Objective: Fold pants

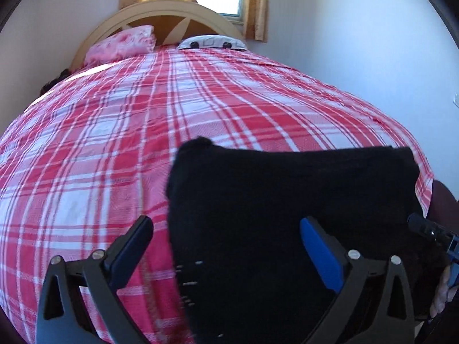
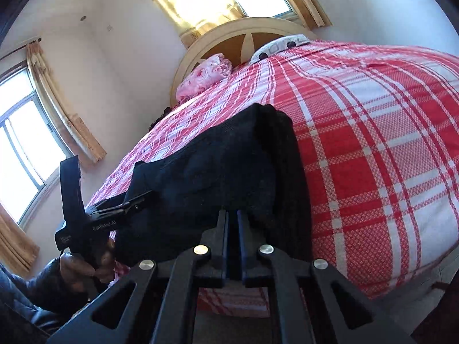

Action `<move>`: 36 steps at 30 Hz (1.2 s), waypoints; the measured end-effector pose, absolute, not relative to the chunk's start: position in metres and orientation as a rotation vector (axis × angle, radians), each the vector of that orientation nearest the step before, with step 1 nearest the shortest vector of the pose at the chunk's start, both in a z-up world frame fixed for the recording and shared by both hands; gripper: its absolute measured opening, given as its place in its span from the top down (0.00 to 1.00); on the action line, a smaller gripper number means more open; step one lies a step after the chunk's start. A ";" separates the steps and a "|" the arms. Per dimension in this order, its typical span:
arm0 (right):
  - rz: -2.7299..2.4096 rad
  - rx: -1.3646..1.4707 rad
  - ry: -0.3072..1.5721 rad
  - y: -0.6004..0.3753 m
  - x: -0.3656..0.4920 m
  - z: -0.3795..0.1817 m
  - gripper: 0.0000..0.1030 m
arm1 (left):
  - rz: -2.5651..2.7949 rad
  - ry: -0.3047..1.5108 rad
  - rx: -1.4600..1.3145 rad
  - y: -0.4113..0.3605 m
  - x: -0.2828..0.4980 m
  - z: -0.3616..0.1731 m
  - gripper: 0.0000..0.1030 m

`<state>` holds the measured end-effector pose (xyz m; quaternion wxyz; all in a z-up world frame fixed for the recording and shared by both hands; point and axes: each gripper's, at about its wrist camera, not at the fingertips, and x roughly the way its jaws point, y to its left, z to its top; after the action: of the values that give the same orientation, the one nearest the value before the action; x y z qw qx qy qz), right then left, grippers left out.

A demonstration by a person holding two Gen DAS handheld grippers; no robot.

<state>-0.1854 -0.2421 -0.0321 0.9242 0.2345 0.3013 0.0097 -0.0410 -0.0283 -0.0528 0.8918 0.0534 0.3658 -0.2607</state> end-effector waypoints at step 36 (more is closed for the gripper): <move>-0.069 0.522 0.510 -0.272 -0.183 -0.002 0.25 | -0.496 0.814 0.096 -0.014 -0.026 -0.030 0.00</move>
<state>-0.1834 -0.2719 -0.0015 0.9335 0.2553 0.2496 -0.0338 -0.0264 -0.0141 -0.0304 0.8875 0.0462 0.3915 -0.2387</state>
